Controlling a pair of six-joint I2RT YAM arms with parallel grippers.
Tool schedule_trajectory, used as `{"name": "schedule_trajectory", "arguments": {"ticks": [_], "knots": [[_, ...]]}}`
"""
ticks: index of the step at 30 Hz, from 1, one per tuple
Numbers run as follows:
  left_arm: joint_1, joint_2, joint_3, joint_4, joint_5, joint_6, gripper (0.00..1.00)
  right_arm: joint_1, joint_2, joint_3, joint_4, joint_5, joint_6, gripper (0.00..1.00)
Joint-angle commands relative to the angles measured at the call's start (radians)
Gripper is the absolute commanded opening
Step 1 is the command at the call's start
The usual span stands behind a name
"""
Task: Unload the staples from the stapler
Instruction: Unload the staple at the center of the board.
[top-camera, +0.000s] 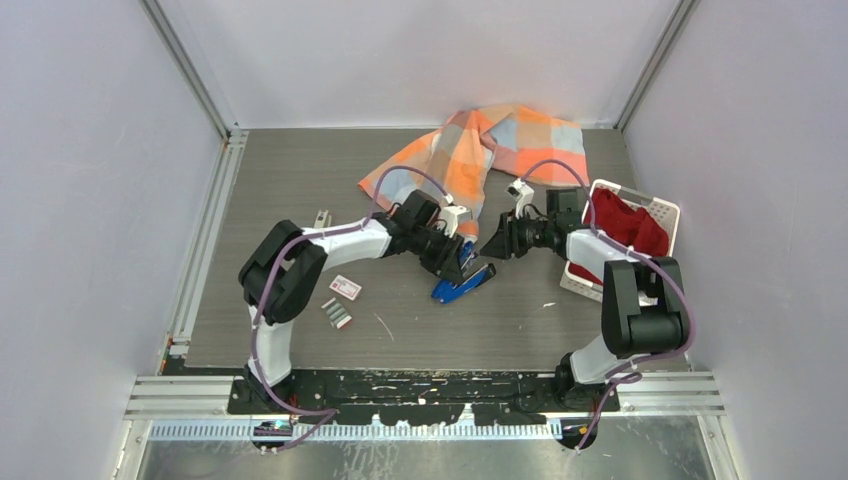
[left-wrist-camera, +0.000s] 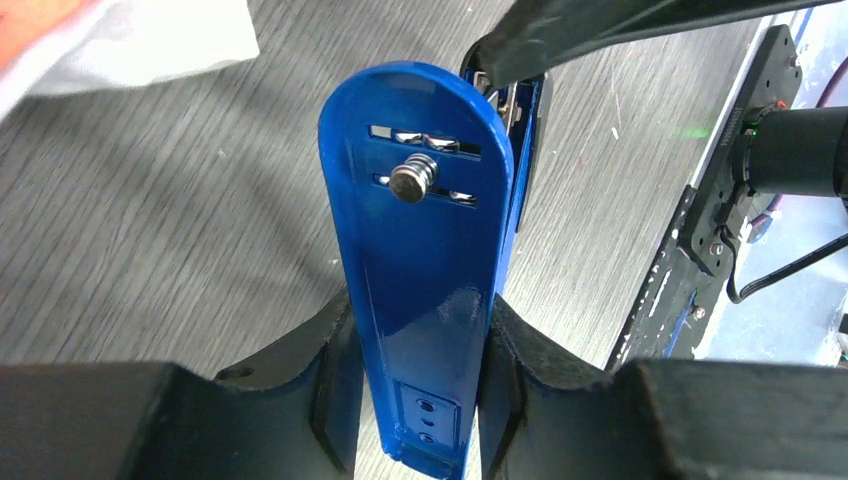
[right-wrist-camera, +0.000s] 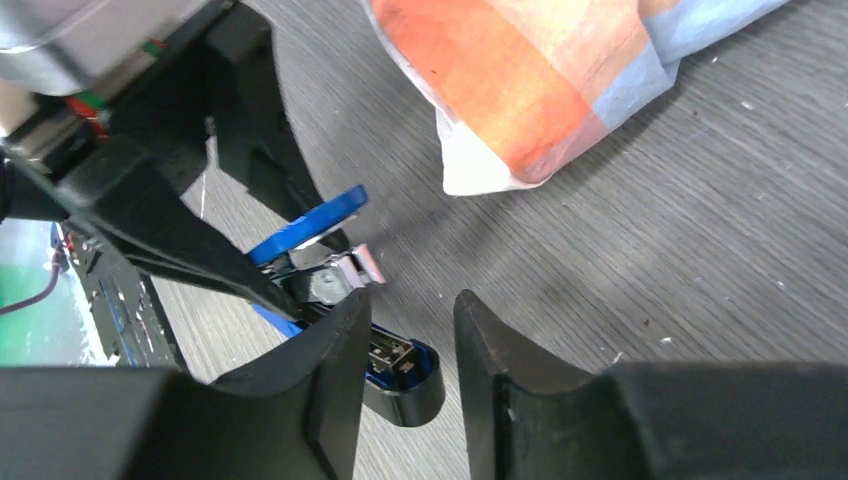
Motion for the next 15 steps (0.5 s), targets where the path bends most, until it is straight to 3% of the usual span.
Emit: {"name": "schedule_trajectory", "arguments": {"ticks": [1, 8, 15], "knots": [[0.003, -0.116, -0.012, 0.065, -0.002, 0.001, 0.00, 0.035, 0.022, 0.046, -0.038, 0.085, -0.044, 0.38], [0.006, -0.184, -0.027, 0.086, -0.043, -0.048, 0.00, 0.092, 0.020, 0.025, -0.098, 0.096, -0.078, 0.27], [0.021, -0.217, -0.043, 0.091, -0.233, -0.205, 0.00, 0.167, -0.069, -0.041, -0.098, 0.091, -0.079, 0.22]]}}
